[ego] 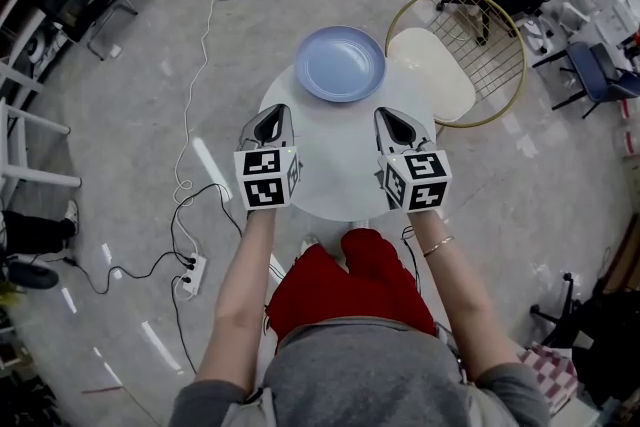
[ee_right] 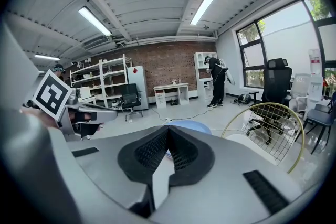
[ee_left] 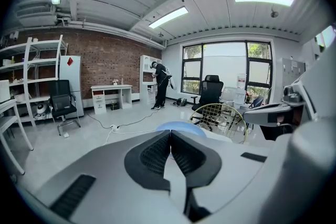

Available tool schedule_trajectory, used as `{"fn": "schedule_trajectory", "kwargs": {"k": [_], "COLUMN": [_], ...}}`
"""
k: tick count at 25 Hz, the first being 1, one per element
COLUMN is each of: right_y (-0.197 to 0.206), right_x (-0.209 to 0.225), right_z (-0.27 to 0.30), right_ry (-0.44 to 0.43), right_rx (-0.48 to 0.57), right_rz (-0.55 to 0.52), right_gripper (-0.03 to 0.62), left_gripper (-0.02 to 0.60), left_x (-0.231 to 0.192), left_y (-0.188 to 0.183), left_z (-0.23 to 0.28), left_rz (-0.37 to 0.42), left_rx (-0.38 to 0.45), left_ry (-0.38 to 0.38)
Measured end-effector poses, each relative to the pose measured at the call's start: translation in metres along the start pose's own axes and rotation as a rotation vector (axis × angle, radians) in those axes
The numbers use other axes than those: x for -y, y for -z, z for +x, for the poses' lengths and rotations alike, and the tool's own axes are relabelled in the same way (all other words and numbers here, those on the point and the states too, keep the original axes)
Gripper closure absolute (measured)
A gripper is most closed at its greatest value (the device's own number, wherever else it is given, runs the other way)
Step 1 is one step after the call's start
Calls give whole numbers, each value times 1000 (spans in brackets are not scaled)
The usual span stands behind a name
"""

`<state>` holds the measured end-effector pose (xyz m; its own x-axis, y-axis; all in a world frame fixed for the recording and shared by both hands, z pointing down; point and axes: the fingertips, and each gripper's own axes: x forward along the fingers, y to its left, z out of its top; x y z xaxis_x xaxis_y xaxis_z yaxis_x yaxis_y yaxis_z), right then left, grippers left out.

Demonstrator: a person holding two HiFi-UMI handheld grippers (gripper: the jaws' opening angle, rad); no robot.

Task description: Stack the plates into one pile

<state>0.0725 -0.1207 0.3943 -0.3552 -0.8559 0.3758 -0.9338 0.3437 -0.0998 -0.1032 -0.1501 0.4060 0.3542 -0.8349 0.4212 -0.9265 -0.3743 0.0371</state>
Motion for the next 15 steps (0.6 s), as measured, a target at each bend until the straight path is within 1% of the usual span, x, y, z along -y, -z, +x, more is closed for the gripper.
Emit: {"fn": "schedule_trajectory", "kwargs": {"k": [10, 15], "right_y": [-1, -1], "right_x": [-2, -4], "right_z": [-17, -10], "right_ry": [37, 41], "right_rx": [26, 31], "right_rz": [15, 30], "right_gripper": [566, 566], "left_gripper": [565, 565], "left_x": [1, -6], "left_y": [3, 1], "left_z": [-18, -14], "left_rz": [29, 28], "left_rx": [14, 18], "left_ry": [14, 22]}}
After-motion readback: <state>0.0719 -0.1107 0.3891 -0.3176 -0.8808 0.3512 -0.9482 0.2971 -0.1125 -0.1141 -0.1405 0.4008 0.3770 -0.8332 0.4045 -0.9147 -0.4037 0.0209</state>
